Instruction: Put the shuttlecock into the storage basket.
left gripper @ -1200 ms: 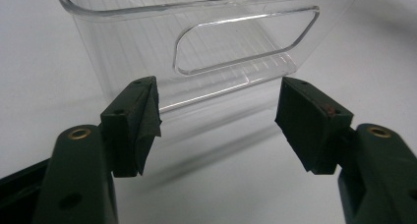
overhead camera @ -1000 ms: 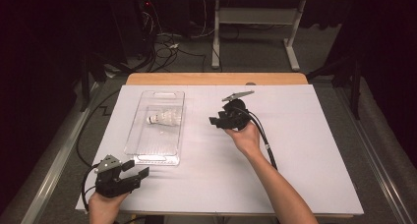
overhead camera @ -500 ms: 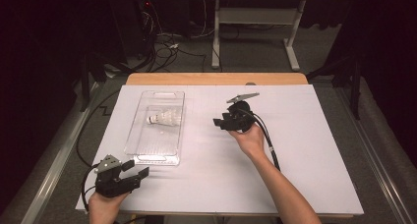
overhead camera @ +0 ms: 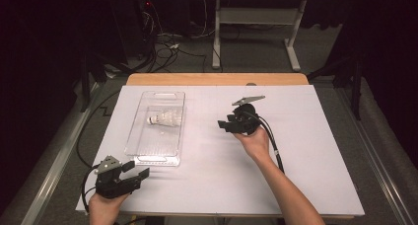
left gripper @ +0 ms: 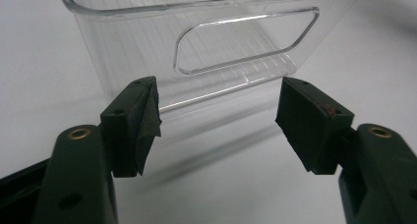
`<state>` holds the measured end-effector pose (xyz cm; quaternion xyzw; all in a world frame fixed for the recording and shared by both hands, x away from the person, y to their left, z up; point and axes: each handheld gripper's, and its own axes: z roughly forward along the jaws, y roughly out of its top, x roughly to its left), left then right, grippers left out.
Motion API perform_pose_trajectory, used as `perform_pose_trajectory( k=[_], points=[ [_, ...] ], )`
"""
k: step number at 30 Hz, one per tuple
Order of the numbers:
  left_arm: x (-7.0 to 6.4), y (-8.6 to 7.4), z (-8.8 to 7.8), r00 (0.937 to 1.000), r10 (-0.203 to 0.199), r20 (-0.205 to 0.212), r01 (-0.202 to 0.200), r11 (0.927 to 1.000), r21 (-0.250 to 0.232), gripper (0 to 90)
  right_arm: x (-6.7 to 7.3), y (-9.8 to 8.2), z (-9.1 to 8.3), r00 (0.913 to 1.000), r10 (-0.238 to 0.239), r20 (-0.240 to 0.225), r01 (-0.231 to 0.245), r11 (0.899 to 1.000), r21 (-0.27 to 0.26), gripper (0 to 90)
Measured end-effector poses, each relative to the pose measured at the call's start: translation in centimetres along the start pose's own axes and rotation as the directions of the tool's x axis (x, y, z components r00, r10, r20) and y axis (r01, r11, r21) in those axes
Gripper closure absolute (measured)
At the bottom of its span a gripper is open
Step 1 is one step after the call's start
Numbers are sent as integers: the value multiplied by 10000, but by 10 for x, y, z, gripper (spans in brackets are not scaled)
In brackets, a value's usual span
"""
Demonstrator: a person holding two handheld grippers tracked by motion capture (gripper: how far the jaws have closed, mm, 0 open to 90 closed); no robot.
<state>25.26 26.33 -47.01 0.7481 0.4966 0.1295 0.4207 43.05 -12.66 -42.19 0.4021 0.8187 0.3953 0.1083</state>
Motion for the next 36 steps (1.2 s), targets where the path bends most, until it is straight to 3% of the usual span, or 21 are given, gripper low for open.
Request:
perform_pose_trajectory(
  k=[36],
  points=[
    [0, 0, 0, 10000, -3, -4, 3, 10000, -10, 334, -7, -12, -15, 9996, 16, 271, -16, 10000, -6, 509]
  ],
)
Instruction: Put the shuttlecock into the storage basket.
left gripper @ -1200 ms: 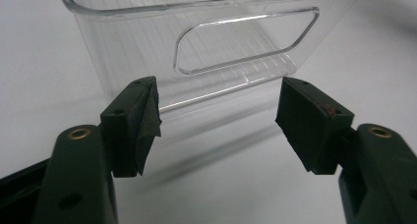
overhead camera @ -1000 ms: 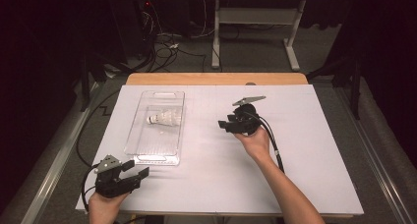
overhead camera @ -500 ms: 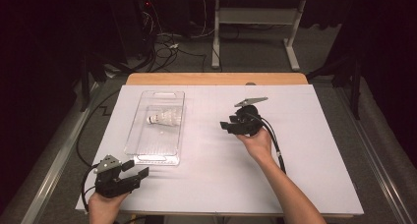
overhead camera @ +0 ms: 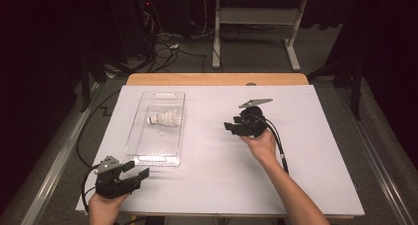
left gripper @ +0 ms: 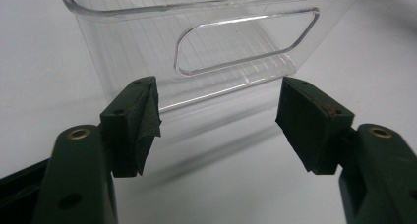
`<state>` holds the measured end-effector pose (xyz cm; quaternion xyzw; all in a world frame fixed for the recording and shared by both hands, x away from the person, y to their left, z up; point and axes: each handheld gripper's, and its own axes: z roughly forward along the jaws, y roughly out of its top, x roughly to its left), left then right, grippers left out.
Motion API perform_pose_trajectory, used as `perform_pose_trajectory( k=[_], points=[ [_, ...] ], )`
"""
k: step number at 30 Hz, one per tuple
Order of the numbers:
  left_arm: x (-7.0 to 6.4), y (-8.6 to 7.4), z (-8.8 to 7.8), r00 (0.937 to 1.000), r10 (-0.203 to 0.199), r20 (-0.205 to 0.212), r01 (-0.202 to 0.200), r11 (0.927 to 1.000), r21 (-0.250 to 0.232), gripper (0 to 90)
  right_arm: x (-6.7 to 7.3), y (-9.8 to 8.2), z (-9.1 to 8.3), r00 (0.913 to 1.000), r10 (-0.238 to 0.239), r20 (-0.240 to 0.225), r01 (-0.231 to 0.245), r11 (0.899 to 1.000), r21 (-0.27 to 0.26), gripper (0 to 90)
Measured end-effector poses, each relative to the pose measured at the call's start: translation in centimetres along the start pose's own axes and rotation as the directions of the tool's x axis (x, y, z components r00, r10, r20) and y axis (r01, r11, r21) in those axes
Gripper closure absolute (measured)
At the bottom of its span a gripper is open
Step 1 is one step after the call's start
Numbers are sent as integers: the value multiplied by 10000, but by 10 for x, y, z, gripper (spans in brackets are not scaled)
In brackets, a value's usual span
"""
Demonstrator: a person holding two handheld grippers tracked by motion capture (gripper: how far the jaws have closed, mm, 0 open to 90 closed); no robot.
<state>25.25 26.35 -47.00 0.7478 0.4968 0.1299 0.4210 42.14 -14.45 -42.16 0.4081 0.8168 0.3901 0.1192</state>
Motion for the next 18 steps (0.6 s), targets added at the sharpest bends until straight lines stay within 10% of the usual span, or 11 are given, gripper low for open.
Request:
perform_pose_trajectory(
  k=[18],
  points=[
    [-1, 0, 0, 10000, 36, 17, -36, 10000, -4, 333, -7, -7, -5, 9999, 140, 87, -140, 9999, -22, 507]
  ],
)
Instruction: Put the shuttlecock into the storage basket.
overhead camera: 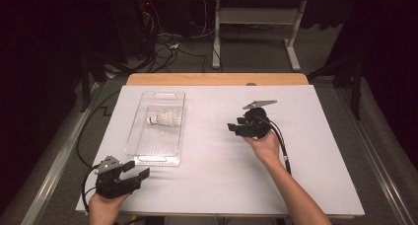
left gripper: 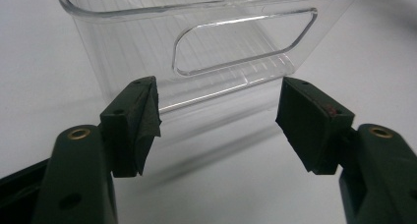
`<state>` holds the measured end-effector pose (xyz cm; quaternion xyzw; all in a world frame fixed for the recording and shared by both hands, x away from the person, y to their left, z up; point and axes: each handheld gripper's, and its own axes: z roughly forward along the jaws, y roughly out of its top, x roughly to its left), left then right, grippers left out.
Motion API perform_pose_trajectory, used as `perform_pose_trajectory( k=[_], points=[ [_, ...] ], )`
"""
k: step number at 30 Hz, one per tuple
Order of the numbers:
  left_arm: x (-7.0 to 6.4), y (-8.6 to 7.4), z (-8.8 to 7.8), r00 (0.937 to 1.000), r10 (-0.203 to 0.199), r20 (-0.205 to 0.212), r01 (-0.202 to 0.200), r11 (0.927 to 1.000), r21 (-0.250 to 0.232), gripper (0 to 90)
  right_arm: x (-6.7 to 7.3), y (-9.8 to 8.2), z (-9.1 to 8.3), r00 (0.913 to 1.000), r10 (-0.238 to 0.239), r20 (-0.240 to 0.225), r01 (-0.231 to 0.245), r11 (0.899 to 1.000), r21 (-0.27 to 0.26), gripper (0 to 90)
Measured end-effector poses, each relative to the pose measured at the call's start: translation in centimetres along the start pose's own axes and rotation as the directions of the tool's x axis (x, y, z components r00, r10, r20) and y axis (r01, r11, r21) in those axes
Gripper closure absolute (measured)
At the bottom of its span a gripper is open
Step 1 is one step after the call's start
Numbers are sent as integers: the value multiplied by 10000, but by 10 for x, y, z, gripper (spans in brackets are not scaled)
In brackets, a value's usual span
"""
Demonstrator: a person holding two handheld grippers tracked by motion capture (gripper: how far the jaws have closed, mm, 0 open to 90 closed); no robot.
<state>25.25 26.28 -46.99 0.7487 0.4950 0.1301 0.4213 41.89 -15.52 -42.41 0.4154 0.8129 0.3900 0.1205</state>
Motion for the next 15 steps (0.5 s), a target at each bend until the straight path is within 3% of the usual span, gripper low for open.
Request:
perform_pose_trajectory(
  k=[15],
  points=[
    [0, 0, 0, 10000, -28, -3, 28, 10000, -18, 333, -7, -6, -9, 9999, 117, 111, -116, 9999, -86, 505]
  ],
)
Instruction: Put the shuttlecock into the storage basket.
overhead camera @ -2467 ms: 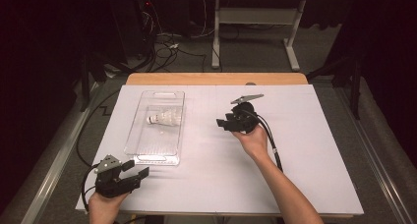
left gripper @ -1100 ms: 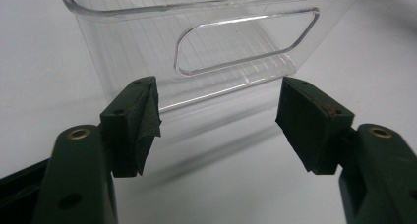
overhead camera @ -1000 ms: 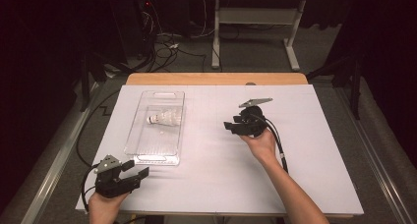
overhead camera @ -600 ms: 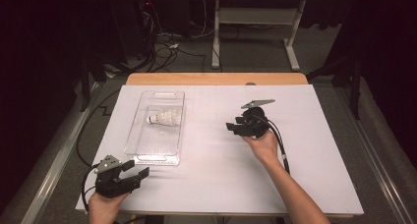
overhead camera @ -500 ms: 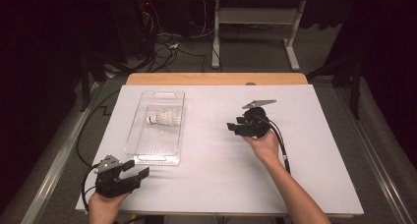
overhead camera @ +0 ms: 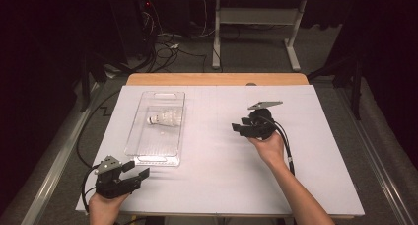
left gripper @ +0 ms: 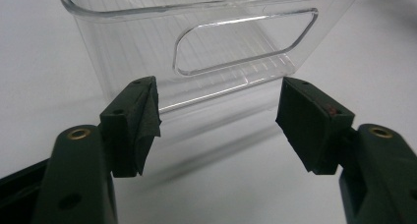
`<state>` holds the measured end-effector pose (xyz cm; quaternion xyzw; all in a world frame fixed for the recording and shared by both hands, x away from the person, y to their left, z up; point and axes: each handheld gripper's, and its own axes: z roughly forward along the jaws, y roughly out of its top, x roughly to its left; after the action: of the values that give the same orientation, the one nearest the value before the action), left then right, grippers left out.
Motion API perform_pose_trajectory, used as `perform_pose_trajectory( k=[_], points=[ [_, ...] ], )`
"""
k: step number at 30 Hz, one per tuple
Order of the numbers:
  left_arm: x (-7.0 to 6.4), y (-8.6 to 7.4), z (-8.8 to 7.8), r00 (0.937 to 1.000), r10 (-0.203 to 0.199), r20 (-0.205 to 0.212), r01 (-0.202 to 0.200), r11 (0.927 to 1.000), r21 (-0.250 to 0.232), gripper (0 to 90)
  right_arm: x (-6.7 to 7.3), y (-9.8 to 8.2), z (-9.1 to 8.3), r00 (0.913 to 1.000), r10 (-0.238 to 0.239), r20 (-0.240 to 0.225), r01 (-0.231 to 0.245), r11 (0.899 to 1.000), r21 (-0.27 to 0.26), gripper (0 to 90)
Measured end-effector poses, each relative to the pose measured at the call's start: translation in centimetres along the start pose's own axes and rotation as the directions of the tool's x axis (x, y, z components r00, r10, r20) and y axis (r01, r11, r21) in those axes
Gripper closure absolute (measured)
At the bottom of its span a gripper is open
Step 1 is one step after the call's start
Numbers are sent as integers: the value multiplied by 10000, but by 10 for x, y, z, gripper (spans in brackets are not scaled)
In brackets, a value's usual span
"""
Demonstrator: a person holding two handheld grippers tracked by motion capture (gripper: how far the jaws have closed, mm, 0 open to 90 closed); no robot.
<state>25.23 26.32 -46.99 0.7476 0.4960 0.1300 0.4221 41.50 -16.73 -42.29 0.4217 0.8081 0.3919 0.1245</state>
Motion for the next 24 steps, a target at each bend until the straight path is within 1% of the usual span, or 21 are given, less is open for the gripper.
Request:
perform_pose_trajectory(
  k=[7, 12, 24],
  points=[
    [0, 0, 0, 10000, -7, 0, 7, 10000, 2, 333, -5, -5, -4, 9999, 72, 73, -72, 10000, -28, 505],
    [0, 0, 0, 10000, -3, 13, 3, 10000, 14, 333, -8, -9, -8, 9997, 234, 121, -233, 9997, -90, 506],
    [0, 0, 0, 10000, -13, -2, 13, 10000, 0, 332, -16, -16, -18, 9990, 355, 279, -350, 9992, -170, 505]
  ],
)
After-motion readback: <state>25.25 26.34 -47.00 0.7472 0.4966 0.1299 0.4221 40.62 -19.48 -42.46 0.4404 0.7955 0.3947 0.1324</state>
